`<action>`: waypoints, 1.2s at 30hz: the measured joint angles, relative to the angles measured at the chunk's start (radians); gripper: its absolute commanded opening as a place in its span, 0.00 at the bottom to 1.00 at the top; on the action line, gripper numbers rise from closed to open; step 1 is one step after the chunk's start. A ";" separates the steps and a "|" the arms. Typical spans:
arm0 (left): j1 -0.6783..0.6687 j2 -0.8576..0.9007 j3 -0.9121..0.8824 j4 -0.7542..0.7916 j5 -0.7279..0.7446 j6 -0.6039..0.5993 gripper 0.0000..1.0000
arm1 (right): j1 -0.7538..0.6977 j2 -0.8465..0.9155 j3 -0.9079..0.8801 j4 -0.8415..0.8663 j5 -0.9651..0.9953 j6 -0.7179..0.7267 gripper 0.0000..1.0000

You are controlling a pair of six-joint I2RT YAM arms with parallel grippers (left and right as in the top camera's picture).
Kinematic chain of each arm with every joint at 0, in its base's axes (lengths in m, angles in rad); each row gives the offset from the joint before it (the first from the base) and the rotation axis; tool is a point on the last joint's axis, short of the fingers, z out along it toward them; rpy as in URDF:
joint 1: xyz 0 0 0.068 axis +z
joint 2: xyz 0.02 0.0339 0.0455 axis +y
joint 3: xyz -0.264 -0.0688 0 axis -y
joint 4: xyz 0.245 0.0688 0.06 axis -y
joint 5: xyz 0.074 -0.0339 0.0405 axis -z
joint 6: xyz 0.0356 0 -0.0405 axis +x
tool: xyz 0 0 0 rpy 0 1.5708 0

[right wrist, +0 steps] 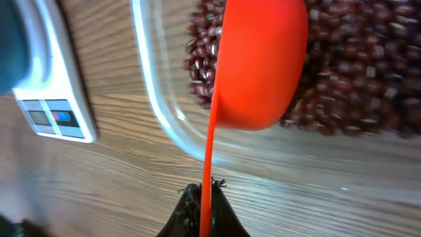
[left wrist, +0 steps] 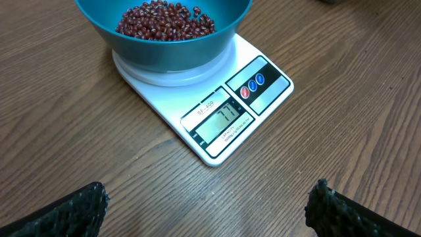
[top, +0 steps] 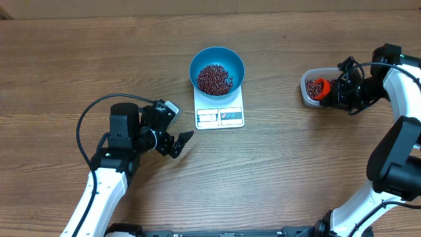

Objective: Scoop item into bowl and weigh 150g on scale
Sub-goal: 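Dip the scoop into the red beans and lift it with the right gripper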

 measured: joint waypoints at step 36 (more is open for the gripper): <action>0.000 0.000 0.000 0.000 0.000 0.000 1.00 | -0.237 0.000 -0.002 -0.154 -0.478 -0.145 0.04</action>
